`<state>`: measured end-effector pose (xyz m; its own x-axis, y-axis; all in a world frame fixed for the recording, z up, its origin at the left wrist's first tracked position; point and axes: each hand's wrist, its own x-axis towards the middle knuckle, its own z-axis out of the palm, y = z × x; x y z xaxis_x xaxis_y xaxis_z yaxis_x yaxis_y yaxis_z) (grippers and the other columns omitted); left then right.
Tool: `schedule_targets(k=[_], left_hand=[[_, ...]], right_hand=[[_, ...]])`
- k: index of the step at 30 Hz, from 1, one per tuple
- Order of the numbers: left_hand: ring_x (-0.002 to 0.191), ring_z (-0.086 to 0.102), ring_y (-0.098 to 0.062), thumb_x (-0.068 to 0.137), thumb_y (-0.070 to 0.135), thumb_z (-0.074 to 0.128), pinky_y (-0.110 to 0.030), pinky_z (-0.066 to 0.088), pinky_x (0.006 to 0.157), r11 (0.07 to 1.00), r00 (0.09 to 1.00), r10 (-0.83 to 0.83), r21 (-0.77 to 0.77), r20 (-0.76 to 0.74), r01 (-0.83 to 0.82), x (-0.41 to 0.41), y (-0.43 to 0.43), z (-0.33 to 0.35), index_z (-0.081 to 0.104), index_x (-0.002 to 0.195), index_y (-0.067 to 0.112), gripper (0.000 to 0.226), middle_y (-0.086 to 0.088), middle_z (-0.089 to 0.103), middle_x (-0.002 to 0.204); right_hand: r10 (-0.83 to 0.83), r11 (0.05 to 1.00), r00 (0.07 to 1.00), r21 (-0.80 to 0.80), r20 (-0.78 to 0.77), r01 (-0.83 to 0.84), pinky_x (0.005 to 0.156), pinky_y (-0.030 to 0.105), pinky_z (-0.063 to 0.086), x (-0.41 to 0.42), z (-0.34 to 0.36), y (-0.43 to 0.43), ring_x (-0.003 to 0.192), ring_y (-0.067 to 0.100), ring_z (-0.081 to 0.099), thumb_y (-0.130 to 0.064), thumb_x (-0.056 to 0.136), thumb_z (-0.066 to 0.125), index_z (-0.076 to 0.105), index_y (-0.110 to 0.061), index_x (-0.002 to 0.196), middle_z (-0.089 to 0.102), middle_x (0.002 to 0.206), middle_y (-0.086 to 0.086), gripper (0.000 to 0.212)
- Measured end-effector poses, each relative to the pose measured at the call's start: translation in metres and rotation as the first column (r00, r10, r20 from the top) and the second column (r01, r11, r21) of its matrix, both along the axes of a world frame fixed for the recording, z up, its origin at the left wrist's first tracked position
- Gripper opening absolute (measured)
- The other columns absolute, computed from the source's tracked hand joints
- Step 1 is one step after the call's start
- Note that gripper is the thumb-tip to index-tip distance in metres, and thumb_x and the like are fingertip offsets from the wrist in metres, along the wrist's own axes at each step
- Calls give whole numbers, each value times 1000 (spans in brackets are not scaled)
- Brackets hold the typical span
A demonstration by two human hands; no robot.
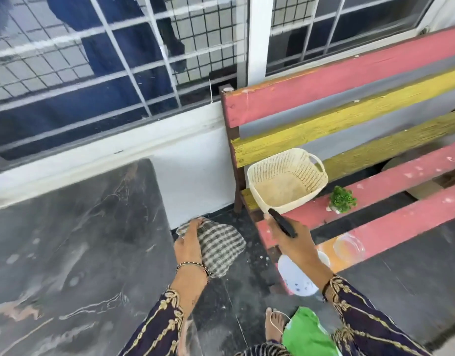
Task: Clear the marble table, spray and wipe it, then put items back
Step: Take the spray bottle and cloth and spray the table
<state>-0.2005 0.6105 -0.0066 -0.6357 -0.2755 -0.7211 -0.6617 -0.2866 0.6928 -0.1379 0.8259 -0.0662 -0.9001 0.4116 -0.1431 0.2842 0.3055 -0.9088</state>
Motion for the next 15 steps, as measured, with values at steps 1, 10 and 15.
schedule_targets(k=[1,10,15], left_hand=[[62,62,-7,80,35,72,-24,49,56,1000,1000,0,8,-9,0,-5,18,-5,59,93,15,27,-3,61,87],[71,68,-29,66,36,81,-43,59,72,999,992,-34,30,124,31,-48,121,-57,56,84,21,34,-8,67,78],[67,69,-28,67,33,81,-42,59,72,1000,991,-19,21,129,16,-69,141,-72,60,75,20,26,-7,69,70]], right_hand=[[-33,999,999,-15,-19,33,48,32,34,-6,-3,15,40,22,48,-38,97,65,53,6,64,50,46,20,56],[-194,981,952,-17,-236,195,55,28,41,-82,-10,126,52,17,52,-36,92,72,59,-9,81,57,57,12,32],[-159,977,923,-190,-350,97,57,24,45,-138,-22,140,50,13,49,-31,85,80,55,-2,90,51,53,2,39]])
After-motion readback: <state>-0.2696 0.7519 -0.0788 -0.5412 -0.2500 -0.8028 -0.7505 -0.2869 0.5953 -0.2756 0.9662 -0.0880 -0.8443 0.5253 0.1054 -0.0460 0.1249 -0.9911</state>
